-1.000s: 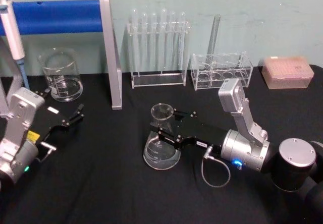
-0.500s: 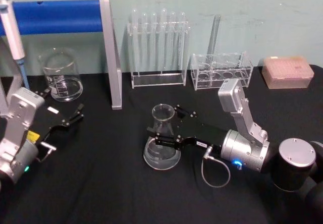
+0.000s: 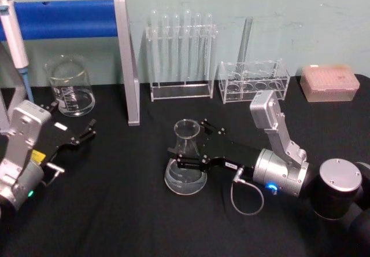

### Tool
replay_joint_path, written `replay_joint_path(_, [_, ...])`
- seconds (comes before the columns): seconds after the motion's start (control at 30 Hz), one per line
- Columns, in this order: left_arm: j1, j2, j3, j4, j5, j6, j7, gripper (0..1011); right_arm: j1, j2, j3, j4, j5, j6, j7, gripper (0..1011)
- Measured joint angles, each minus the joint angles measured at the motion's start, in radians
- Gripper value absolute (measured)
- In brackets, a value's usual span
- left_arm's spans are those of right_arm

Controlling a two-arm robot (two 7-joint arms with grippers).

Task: Grasp the erlenmeyer flask with one hand, shake it three times, then place it back.

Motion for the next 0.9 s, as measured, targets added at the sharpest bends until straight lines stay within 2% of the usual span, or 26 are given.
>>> replay_joint_path(0.47, [0.0,0.0,0.0,0.0,0.0,0.0,0.0,1001,-0.002,0.004,0.0,-0.007,-0.003,0.002,-0.003,1000])
replay_joint_path(0.7, [0.0,0.0,0.0,0.0,0.0,0.0,0.0,1001,-0.012,0.022,0.0,-0.022,-0.002,0.006,0.004,1000])
replay_joint_path(0.9, [0.0,0.0,0.0,0.0,0.0,0.0,0.0,1001,-0.033,0.054,0.006,-0.049,0.005,0.006,0.019,1000])
